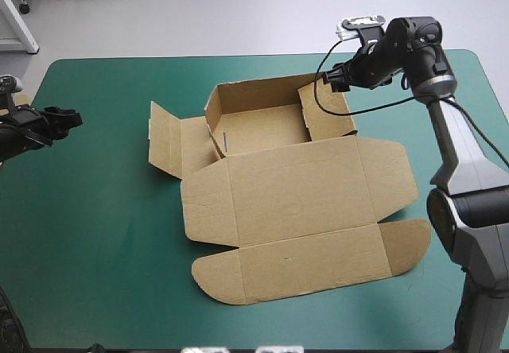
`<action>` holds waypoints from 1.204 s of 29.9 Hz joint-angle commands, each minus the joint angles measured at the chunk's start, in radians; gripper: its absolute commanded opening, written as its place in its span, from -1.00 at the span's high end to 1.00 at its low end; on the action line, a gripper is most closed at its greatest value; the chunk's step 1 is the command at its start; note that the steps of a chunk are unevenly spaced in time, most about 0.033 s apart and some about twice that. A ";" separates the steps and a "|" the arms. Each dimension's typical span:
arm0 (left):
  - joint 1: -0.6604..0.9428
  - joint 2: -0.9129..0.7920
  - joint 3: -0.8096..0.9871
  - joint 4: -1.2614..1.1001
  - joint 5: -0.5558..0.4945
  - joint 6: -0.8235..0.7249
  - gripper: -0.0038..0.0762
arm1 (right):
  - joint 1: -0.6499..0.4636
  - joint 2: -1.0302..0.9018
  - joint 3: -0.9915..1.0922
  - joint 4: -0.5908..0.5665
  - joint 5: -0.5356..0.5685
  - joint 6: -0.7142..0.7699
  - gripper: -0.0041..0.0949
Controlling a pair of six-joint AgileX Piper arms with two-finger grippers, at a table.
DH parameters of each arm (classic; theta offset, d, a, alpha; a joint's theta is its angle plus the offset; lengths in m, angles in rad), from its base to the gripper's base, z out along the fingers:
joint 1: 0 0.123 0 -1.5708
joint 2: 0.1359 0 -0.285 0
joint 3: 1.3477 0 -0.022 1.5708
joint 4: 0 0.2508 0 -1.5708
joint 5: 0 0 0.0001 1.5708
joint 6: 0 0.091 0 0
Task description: Fold the box
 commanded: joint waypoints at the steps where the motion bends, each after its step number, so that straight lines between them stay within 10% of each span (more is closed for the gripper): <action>1: -0.006 -0.028 -0.027 -0.051 -0.024 0.001 0.12 | -0.005 -0.127 -0.034 0.011 -0.003 -0.003 -0.37; 15: -0.006 -0.028 -0.027 -0.051 -0.024 0.001 0.12 | 0.044 -0.297 0.015 -0.023 -0.008 -0.005 -0.27; 28: -0.006 -0.028 -0.027 -0.051 -0.010 0.001 0.12 | 0.107 -0.401 0.527 -0.171 -0.416 0.065 -0.22; 36: -0.006 -0.028 -0.027 -0.056 -0.010 0.001 0.12 | 0.095 -0.287 0.561 -0.172 -0.523 0.040 -0.55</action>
